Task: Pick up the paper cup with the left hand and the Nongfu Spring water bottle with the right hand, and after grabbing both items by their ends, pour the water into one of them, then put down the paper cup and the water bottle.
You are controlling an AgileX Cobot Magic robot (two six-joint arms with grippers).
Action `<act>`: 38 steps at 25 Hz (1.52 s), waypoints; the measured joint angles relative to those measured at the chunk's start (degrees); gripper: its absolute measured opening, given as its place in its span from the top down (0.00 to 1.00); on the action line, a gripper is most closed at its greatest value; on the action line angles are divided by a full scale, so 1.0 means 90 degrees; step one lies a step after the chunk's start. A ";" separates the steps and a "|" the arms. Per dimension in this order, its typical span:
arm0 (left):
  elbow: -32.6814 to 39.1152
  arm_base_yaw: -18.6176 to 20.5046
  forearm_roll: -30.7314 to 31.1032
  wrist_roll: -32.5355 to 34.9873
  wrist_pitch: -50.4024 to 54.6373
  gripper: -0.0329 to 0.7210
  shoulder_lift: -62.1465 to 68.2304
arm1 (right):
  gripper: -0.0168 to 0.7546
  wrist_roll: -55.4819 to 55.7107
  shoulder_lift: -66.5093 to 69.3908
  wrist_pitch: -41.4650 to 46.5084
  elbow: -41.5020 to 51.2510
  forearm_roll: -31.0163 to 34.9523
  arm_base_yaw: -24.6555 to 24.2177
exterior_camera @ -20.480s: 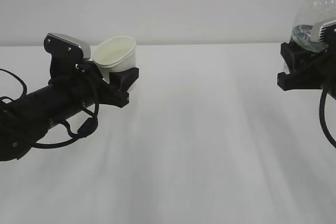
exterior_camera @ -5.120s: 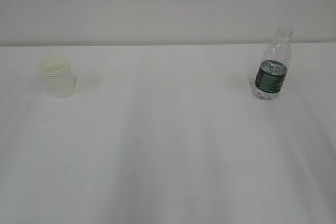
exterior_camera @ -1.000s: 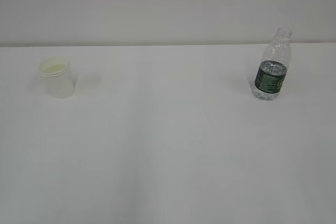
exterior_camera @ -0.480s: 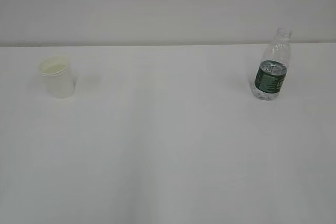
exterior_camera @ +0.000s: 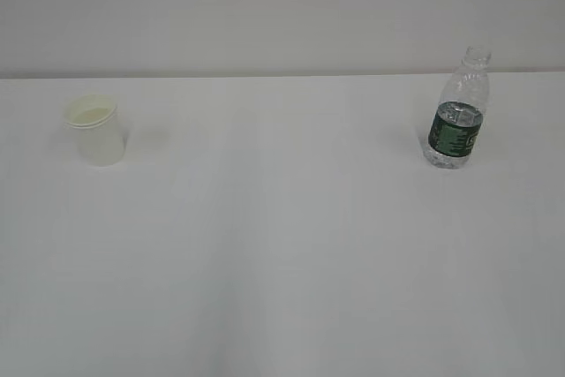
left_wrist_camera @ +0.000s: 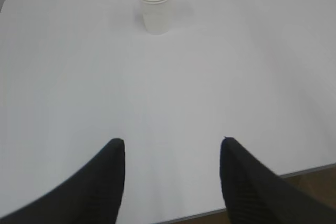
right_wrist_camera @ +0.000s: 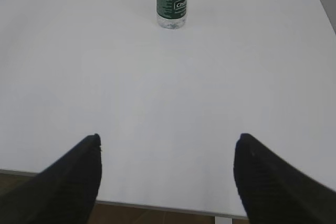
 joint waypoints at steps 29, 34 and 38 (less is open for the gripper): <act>0.0000 -0.0310 0.0000 -0.0012 0.0000 0.43 0.0000 | 0.22 0.0082 0.0000 0.0000 0.0000 0.0000 0.0000; 0.0000 -0.0395 0.0000 -0.0023 0.0000 0.43 0.0000 | 0.22 0.0082 0.0000 0.0000 0.0000 0.0000 0.0000; 0.0000 -0.0395 0.0000 -0.0088 0.0000 0.43 0.0000 | 0.22 0.0082 0.0000 0.0000 0.0000 0.0000 0.0000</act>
